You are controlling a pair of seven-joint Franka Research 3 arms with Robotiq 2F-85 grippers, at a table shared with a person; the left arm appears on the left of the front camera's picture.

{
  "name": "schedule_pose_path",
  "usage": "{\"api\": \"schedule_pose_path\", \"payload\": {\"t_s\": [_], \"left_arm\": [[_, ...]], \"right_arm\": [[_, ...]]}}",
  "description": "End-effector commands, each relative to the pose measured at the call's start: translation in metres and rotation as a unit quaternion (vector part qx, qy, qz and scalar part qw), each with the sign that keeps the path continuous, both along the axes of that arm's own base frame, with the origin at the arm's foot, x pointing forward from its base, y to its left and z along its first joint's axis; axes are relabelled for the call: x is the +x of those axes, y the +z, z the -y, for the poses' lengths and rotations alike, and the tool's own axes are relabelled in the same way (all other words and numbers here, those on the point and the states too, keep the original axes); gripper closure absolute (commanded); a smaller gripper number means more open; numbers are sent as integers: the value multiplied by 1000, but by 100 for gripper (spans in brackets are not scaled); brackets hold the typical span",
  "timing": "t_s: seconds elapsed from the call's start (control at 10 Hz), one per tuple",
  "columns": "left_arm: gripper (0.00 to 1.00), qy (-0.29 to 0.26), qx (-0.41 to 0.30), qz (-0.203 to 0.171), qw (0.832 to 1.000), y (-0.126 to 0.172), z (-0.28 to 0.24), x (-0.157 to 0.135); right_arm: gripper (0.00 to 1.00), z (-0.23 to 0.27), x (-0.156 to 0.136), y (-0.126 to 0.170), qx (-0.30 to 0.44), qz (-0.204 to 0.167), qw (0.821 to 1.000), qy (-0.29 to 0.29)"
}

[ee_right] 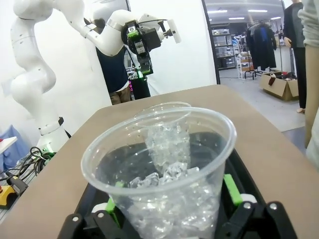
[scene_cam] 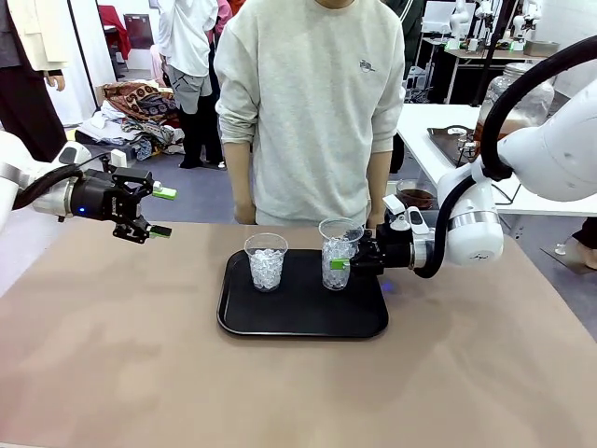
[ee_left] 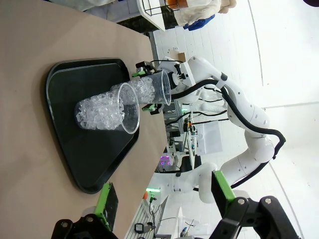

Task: Pour the drink into the iced cup.
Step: Pick up the iced cup indicated by the human and present it to them.

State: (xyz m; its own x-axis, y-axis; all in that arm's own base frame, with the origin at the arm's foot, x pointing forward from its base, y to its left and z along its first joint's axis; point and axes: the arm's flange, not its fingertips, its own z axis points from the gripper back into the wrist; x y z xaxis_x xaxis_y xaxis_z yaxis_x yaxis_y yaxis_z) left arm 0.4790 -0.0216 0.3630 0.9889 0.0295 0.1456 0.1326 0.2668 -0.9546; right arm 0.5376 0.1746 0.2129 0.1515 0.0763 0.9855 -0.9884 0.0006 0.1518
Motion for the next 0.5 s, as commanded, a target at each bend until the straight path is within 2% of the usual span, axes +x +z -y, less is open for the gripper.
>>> {"api": "schedule_pose_path", "payload": {"t_s": [0.0, 0.4], "left_arm": [[0, 3, -6, 7, 1000, 0, 0, -1], [0, 3, -6, 7, 1000, 0, 0, -1]], "right_arm": [[28, -6, 8, 1, -2, -7, 1000, -4], [28, -1, 5, 9, 7, -14, 1000, 8]]}}
